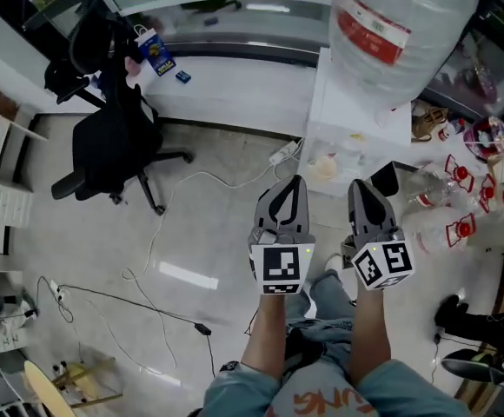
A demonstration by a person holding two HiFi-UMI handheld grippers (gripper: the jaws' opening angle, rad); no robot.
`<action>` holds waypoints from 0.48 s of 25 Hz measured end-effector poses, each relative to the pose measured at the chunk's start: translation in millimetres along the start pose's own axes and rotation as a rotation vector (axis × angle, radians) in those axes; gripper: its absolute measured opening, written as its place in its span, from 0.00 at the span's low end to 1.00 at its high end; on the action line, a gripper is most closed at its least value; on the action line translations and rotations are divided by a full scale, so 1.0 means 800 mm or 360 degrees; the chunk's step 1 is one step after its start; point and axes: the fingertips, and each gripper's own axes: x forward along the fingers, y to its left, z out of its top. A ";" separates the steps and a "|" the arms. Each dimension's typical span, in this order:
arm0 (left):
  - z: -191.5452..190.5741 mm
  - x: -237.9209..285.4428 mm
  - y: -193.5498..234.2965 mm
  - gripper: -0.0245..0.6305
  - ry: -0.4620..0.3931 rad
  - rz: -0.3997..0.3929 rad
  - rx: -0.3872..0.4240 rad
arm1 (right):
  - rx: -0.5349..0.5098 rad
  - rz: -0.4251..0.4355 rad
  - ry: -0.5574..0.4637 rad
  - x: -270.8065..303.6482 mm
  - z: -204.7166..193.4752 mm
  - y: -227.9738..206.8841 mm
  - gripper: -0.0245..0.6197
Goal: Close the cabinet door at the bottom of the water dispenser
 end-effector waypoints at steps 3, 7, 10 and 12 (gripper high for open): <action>0.040 -0.020 0.011 0.05 -0.0050 0.0066 -0.0007 | -0.0128 0.0085 -0.0050 0.000 0.047 0.030 0.08; 0.079 -0.038 0.024 0.05 -0.0160 0.0095 -0.0003 | -0.0306 0.0090 -0.0088 0.002 0.091 0.052 0.08; 0.098 -0.047 0.032 0.05 -0.0207 0.0105 0.0027 | -0.0398 0.0082 -0.0087 0.000 0.108 0.063 0.08; 0.108 -0.053 0.036 0.05 -0.0231 0.0105 0.0042 | -0.0437 0.0095 -0.0104 -0.005 0.118 0.071 0.08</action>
